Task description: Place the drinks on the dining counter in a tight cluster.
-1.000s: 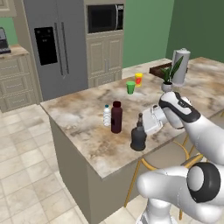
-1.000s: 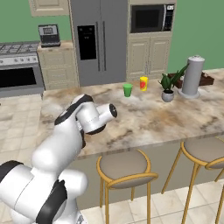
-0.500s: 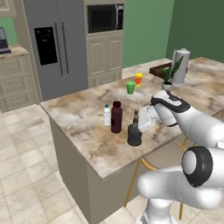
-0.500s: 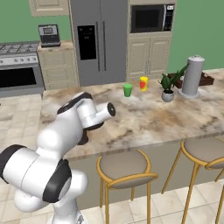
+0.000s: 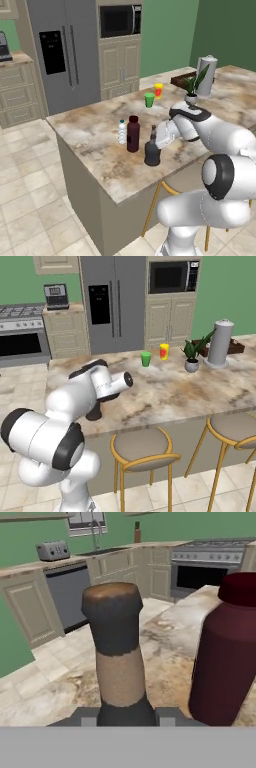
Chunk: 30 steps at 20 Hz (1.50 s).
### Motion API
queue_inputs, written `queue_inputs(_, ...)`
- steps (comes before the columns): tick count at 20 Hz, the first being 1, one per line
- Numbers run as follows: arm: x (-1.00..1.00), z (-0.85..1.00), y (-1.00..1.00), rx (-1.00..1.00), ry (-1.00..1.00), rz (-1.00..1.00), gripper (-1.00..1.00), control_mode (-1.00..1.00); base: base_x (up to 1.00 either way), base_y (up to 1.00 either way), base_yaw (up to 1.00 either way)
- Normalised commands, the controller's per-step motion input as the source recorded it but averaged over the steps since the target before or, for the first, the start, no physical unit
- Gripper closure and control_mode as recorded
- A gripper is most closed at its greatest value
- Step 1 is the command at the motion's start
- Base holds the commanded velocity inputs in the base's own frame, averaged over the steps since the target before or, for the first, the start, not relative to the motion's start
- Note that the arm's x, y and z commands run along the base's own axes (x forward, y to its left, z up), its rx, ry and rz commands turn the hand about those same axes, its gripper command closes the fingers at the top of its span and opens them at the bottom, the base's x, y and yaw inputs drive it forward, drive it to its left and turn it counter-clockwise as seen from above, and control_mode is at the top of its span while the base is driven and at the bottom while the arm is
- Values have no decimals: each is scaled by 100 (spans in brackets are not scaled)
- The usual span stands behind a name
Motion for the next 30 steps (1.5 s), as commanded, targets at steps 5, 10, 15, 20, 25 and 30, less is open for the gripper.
queue_inputs(5, 36, -4, 0, 0, 1, 0, 100, -100, 0, 0, 0)
queue_inputs(10, 17, -3, 0, 1, 0, 0, 100, -100, 0, 0, 0)
queue_inputs(15, 14, -16, 0, 2, 0, 0, 100, -100, 0, 0, 0)
queue_inputs(20, 23, -15, 0, 5, 0, 0, 100, -100, 0, 0, 0)
queue_inputs(25, 21, -3, 0, 4, 0, 0, 100, -100, 0, 0, 0)
queue_inputs(30, 5, -3, 0, 1, 0, 0, 100, -100, 0, 0, 0)
